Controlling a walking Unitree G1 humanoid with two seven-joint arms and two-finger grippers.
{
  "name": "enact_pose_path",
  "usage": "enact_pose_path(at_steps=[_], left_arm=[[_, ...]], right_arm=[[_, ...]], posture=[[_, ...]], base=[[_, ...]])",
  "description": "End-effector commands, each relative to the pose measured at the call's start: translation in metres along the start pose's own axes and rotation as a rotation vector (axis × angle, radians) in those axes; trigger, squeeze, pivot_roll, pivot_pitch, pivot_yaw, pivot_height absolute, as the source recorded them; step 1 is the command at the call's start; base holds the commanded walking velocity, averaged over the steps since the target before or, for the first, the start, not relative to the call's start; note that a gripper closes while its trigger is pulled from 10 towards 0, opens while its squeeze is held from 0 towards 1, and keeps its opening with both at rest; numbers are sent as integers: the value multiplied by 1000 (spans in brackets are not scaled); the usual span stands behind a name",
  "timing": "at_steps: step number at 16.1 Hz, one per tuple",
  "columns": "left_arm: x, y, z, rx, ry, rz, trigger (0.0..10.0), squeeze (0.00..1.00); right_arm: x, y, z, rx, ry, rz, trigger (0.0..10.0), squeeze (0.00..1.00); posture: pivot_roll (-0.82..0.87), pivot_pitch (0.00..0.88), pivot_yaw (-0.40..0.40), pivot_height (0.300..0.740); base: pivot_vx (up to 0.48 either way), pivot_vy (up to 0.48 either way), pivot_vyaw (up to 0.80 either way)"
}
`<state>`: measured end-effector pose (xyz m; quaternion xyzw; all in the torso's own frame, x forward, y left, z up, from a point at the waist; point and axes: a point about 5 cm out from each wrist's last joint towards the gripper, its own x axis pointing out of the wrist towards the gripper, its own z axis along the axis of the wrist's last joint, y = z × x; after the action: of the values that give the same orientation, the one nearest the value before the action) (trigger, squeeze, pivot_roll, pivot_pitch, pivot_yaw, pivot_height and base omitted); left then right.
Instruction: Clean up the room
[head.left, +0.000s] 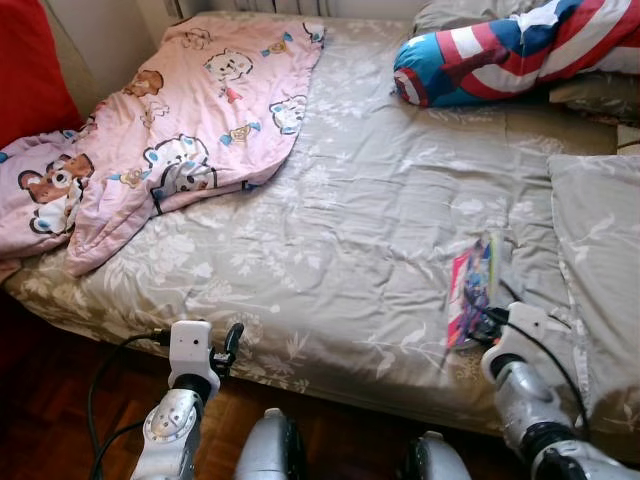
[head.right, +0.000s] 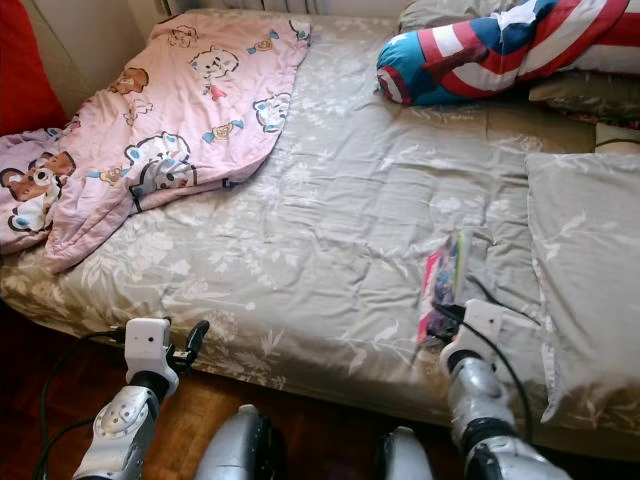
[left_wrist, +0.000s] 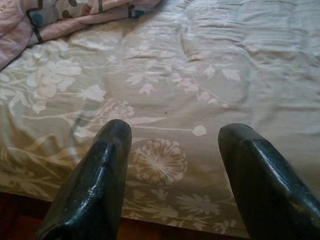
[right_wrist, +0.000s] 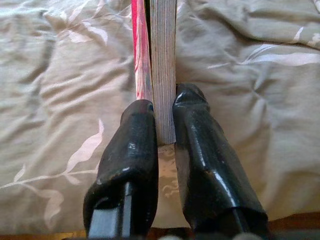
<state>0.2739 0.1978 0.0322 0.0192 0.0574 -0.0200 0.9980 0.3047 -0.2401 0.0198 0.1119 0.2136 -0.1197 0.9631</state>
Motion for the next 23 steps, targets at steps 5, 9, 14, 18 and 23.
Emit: enact_pose_path(at_steps=[5,9,14,18,23], left_arm=[[-17,6,-8,33,50,-25,10000,0],[-27,6,-7,44,63,-41,10000,0],[-35,7,-8,48,85,-50,10000,0],[-39,4,-8,44,101,-59,10000,0],[-42,5,-8,46,119,-59,10000,0]], right_arm=[[1,-8,4,16,34,32,10000,0],[0,-9,0,-50,61,56,10000,0],[-3,-32,2,-225,84,-63,10000,0],[-4,-35,4,-322,92,-61,10000,0],[-5,-39,4,-326,98,-87,10000,86]], posture=[[173,285,112,661],[194,311,131,661],[198,330,145,661],[197,339,150,661],[197,348,151,661]], base=[[0,0,0],[0,0,0],[0,0,0],[0,0,0],[0,0,0]])
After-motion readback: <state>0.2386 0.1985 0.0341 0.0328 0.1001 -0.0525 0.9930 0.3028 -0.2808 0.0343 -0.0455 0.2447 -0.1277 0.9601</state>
